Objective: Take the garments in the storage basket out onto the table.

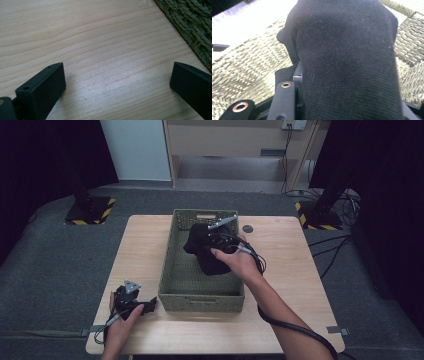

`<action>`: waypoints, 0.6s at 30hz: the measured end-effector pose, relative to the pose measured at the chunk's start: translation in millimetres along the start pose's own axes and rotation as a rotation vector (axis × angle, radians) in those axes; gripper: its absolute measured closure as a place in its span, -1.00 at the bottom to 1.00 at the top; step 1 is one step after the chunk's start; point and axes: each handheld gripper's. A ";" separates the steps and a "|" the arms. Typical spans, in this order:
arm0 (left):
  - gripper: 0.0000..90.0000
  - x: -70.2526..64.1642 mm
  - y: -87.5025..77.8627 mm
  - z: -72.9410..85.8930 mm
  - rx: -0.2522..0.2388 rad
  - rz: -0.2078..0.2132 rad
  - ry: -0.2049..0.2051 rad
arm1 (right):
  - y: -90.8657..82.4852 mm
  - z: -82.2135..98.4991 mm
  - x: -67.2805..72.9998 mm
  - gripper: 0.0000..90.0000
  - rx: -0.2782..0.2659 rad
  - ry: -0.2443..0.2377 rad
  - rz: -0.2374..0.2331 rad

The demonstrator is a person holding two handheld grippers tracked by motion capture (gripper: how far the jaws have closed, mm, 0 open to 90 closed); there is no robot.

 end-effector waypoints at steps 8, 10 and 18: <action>-1.00 0.0 0.0 0.0 0.000 0.000 0.000 | -13.7 -3.3 2.0 0.29 -0.024 -0.001 -0.008; -1.00 0.0 0.0 0.0 0.001 0.000 0.000 | -18.1 -3.8 1.9 0.29 -0.028 -0.003 -0.008; -1.00 0.1 0.0 -0.1 0.001 0.000 0.001 | -36.3 -1.2 -2.8 0.29 -0.048 0.006 -0.003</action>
Point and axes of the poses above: each handheld gripper's, and its own axes: y roughly forward along the jaws, z roughly out of its underside, x roughly to its left, and after that the axes turned 8 degrees about -z, right-handed
